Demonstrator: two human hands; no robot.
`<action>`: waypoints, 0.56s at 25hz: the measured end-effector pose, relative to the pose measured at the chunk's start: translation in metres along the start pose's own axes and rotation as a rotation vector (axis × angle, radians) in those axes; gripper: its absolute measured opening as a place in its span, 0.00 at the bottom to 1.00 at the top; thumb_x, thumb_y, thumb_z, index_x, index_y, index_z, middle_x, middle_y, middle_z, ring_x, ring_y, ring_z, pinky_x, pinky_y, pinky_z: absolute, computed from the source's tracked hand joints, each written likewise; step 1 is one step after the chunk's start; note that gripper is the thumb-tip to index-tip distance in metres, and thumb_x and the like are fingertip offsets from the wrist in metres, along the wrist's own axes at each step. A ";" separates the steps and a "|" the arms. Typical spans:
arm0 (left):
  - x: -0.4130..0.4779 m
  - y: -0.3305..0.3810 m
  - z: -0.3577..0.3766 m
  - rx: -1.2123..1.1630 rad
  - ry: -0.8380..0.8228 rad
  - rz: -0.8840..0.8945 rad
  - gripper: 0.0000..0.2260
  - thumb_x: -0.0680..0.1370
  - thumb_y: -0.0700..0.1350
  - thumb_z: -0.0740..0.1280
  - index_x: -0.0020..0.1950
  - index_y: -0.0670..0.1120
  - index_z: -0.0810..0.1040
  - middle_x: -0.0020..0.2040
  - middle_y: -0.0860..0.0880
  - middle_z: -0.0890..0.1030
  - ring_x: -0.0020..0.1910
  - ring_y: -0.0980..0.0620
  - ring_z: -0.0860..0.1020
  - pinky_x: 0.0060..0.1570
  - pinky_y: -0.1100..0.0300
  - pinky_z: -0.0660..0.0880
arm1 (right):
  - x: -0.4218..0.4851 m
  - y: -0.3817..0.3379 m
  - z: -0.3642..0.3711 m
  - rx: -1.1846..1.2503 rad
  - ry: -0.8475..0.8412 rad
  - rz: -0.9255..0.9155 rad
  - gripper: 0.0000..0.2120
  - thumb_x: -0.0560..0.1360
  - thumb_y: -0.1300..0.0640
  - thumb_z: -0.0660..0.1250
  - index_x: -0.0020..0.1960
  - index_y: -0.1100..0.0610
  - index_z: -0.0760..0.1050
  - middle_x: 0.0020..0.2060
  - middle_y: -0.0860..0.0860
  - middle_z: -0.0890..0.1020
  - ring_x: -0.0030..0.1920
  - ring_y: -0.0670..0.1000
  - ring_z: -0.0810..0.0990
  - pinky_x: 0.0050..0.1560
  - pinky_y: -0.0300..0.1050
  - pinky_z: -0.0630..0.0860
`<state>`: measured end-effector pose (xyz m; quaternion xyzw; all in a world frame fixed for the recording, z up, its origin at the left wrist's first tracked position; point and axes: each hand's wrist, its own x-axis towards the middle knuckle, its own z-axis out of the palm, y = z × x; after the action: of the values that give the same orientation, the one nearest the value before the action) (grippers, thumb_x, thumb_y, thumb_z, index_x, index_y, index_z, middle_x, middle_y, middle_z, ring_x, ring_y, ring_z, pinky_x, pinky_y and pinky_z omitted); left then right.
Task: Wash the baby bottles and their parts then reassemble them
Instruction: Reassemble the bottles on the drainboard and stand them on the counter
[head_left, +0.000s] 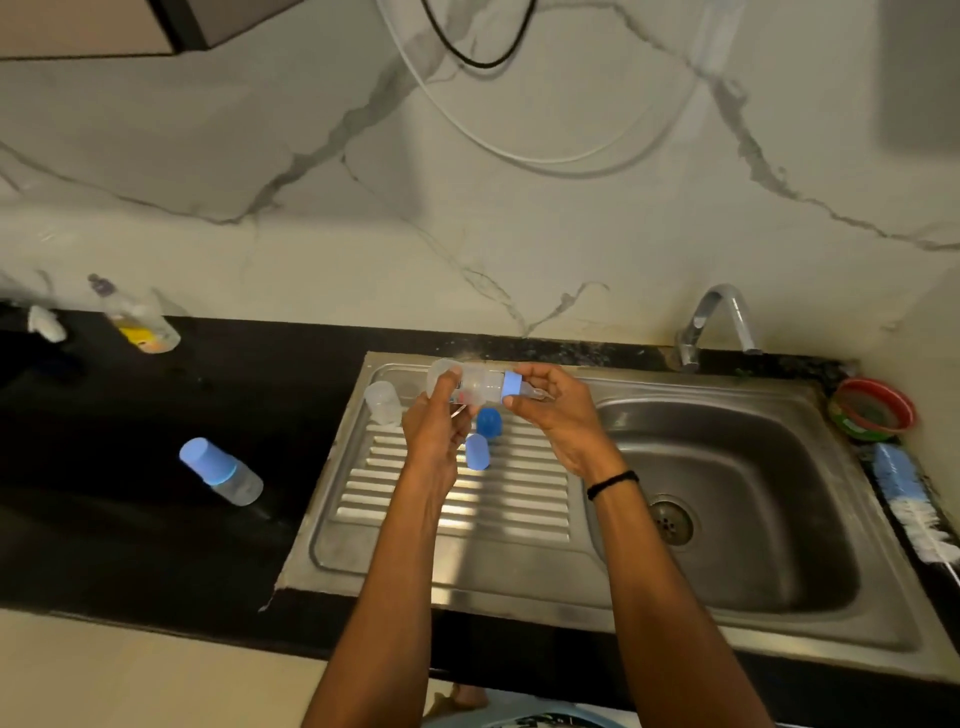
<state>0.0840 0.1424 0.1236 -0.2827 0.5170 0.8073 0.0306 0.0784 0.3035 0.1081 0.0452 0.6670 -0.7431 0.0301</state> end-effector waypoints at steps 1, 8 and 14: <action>0.001 0.001 -0.004 0.006 0.009 0.010 0.11 0.76 0.51 0.75 0.54 0.50 0.79 0.49 0.47 0.84 0.50 0.48 0.84 0.52 0.52 0.80 | 0.000 0.001 0.004 -0.015 -0.013 -0.005 0.21 0.68 0.67 0.77 0.58 0.54 0.79 0.55 0.51 0.83 0.57 0.49 0.81 0.56 0.46 0.80; 0.005 0.003 -0.028 -0.038 0.040 0.026 0.20 0.75 0.50 0.76 0.63 0.48 0.77 0.56 0.45 0.83 0.54 0.46 0.84 0.51 0.53 0.83 | -0.001 0.004 0.026 -0.068 -0.093 -0.035 0.21 0.69 0.68 0.76 0.60 0.57 0.78 0.56 0.51 0.82 0.54 0.49 0.82 0.53 0.44 0.81; 0.005 0.001 -0.033 -0.006 0.015 0.056 0.09 0.76 0.49 0.74 0.54 0.53 0.78 0.53 0.46 0.84 0.54 0.45 0.84 0.56 0.49 0.82 | -0.002 0.008 0.035 -0.073 -0.110 -0.011 0.18 0.70 0.62 0.77 0.58 0.55 0.80 0.53 0.51 0.84 0.52 0.50 0.84 0.49 0.43 0.81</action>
<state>0.0935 0.1126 0.1125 -0.2741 0.5227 0.8072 0.0035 0.0802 0.2680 0.1043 -0.0005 0.6911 -0.7199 0.0643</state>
